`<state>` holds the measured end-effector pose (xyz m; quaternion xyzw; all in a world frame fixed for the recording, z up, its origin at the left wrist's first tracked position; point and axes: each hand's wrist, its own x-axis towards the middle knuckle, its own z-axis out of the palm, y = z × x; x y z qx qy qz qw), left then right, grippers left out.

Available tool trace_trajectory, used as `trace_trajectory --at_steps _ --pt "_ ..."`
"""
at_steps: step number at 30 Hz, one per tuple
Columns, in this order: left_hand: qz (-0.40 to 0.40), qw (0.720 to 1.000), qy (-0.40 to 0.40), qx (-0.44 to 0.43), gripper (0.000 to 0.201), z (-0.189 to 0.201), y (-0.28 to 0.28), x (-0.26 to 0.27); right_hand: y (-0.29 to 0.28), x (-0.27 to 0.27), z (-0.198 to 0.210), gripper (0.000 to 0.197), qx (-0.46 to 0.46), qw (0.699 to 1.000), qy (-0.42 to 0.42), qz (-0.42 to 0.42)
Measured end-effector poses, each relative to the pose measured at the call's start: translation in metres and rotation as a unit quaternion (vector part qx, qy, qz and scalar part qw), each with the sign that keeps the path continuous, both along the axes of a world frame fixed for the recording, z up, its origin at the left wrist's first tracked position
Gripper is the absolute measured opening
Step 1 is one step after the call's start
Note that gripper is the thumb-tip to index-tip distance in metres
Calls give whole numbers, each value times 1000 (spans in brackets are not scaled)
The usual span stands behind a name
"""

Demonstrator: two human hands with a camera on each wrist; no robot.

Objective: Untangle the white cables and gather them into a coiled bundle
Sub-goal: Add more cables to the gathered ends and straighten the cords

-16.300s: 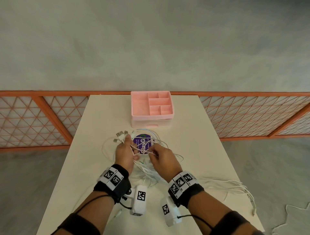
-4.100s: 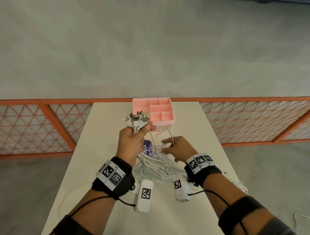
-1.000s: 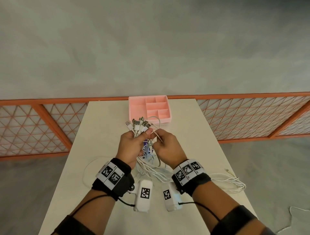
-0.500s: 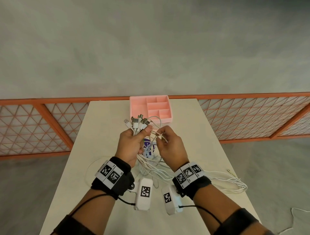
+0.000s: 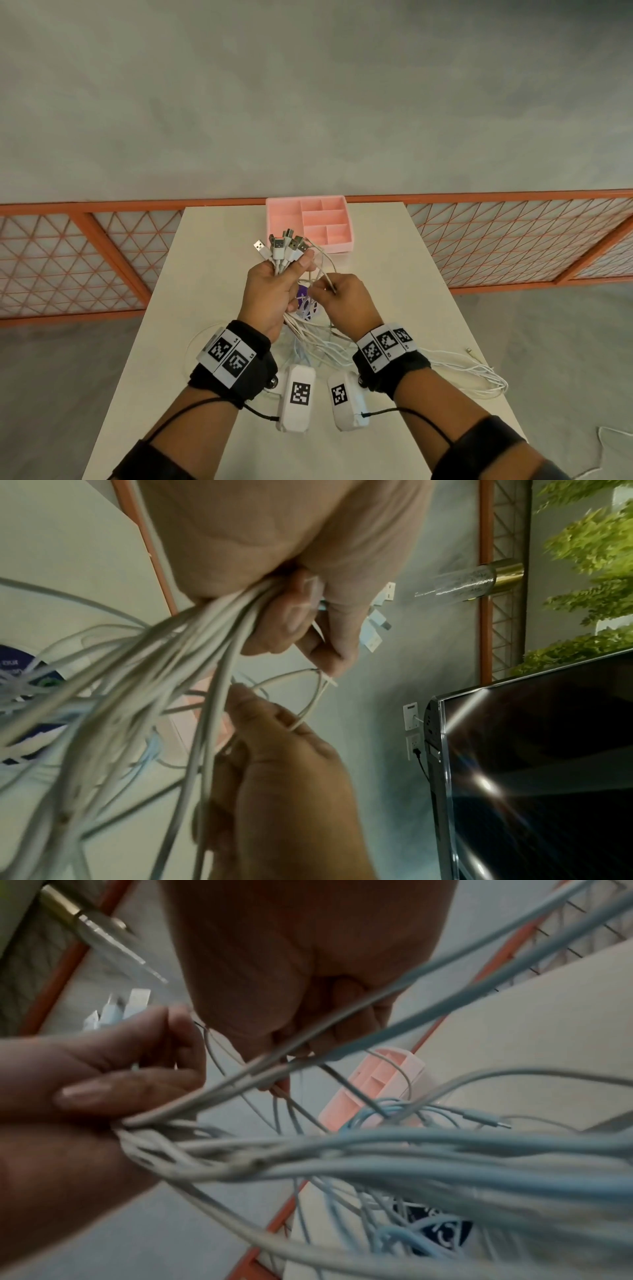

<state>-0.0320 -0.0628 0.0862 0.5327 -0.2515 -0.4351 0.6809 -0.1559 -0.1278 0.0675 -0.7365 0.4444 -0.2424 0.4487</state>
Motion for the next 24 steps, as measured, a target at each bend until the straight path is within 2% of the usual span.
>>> trace_trajectory --at_steps 4,5,8,10,13,16,19,22,24 --pt "26 1000 6 1 16 -17 2 2 -4 6 16 22 36 990 -128 -45" --pt "35 999 8 5 15 -22 2 3 -5 7 21 22 48 986 -152 -48" --pt "43 999 6 17 38 -35 3 -2 -5 12 39 21 87 976 -193 -56" --pt "24 999 -8 28 27 -41 4 -8 -2 17 50 22 115 968 -217 -45" --pt "3 996 -78 47 8 -52 7 -11 0 24 71 23 146 951 -272 -24" --pt "-5 988 -135 78 2 -69 15 -4 -8 23 106 25 182 904 -387 4" --pt "-1 982 -161 101 11 -85 26 3 -19 14 151 22 151 863 -481 15" --pt "12 982 -132 133 4 -92 31 12 -32 0 181 24 73 831 -551 -39" --pt "31 980 -104 169 11 -96 30 19 -43 -11 184 22 26 818 -568 -87"
